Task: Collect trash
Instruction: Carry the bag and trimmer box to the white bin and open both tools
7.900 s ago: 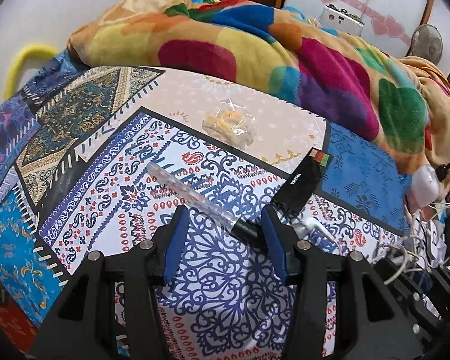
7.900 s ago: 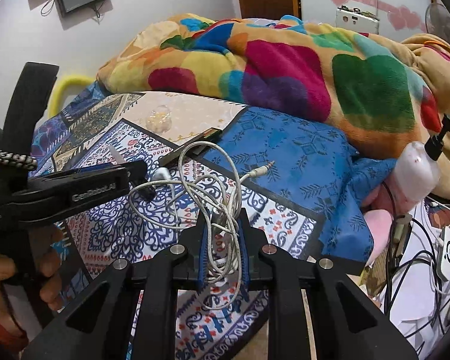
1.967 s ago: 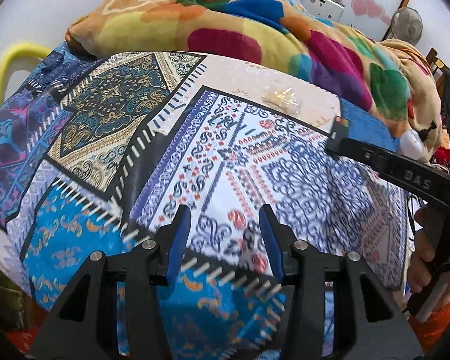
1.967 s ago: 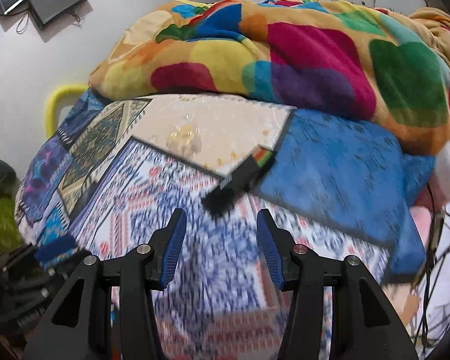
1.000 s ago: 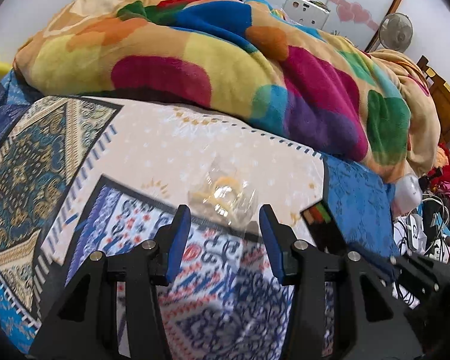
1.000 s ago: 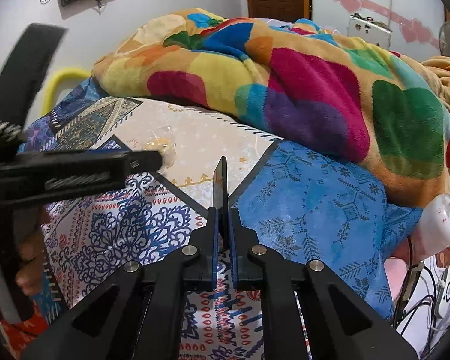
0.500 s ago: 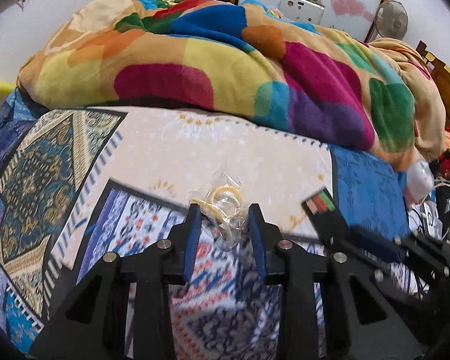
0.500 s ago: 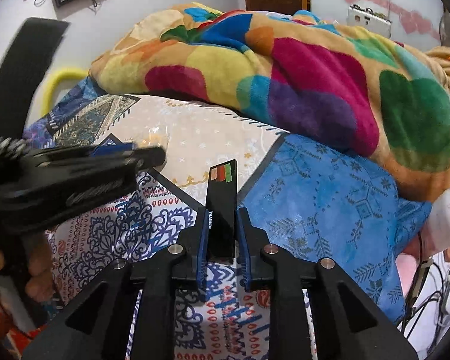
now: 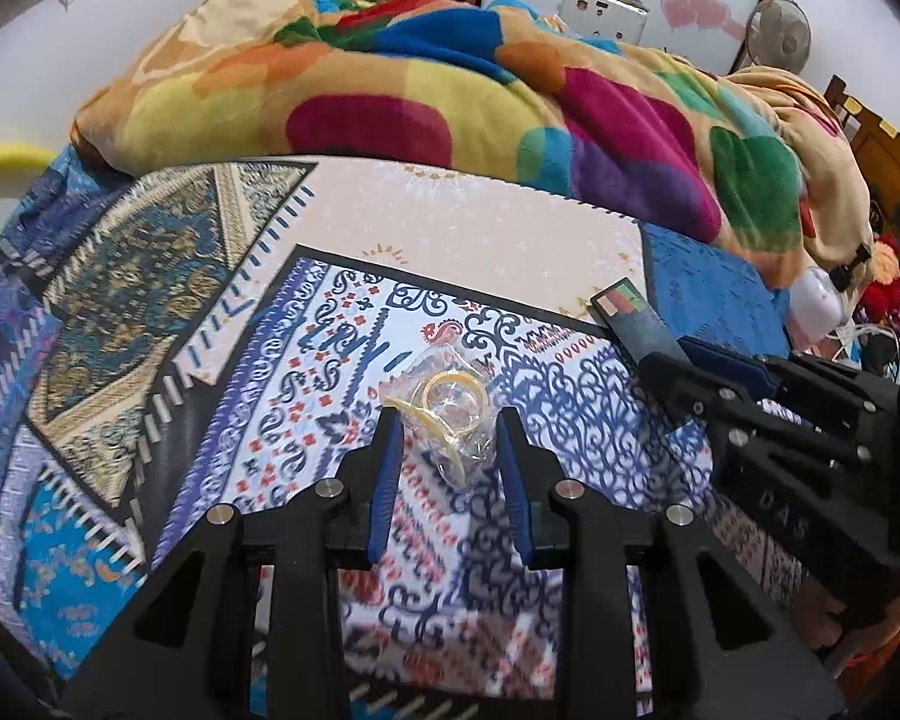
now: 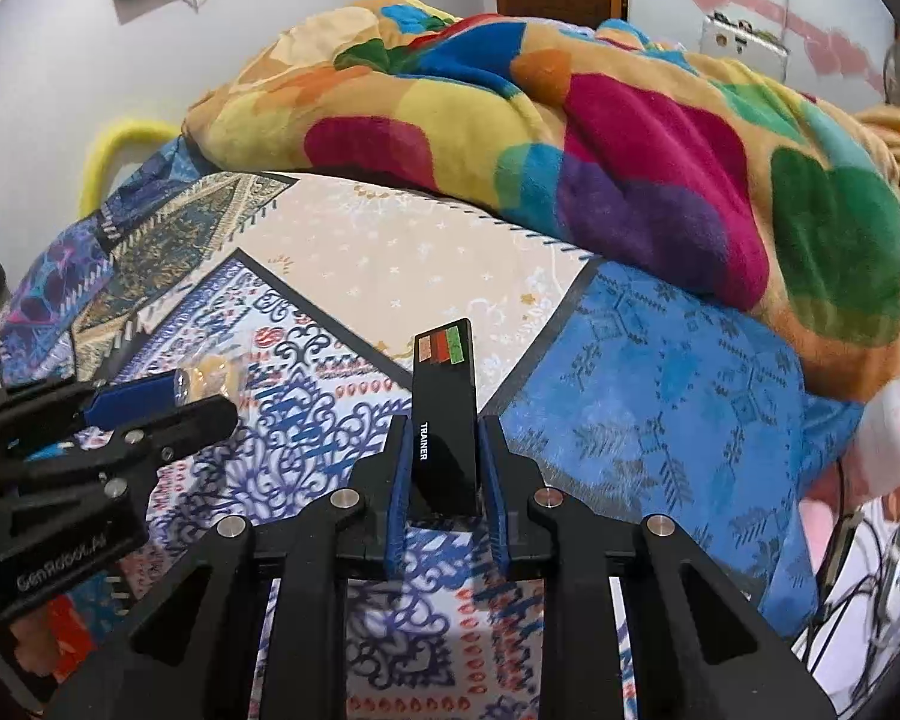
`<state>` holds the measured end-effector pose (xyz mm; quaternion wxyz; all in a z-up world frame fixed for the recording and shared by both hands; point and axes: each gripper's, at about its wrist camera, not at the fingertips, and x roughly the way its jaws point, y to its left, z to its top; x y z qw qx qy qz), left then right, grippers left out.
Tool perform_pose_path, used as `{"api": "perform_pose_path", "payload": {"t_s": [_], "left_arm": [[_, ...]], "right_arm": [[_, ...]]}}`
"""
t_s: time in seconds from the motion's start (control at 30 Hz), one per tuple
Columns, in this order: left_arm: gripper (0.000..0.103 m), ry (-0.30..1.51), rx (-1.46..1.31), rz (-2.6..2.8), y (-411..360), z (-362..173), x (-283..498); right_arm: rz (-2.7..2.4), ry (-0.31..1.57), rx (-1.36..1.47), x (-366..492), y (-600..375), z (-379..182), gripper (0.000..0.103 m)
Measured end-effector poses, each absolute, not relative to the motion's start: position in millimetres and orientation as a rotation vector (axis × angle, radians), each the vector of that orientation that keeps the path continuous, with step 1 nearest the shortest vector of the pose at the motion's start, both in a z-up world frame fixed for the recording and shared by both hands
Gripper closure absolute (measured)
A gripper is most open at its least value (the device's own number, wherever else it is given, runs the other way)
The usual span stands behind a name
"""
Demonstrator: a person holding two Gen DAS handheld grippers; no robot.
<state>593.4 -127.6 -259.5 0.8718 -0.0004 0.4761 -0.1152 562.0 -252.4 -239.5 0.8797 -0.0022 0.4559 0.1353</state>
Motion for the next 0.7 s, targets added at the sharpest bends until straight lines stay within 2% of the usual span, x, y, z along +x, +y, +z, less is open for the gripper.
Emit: {"api": "perform_pose_path", "payload": {"t_s": [0.27,0.7], "left_arm": [[0.072,0.955,0.010,-0.249,-121,-227,560],[0.072,0.888,-0.032,-0.199,-70,-165,486]], "right_arm": [[0.264,0.940,0.035,542,-255,-219,0.083],[0.326,0.858,0.040,491,-226,-155,0.083]]}}
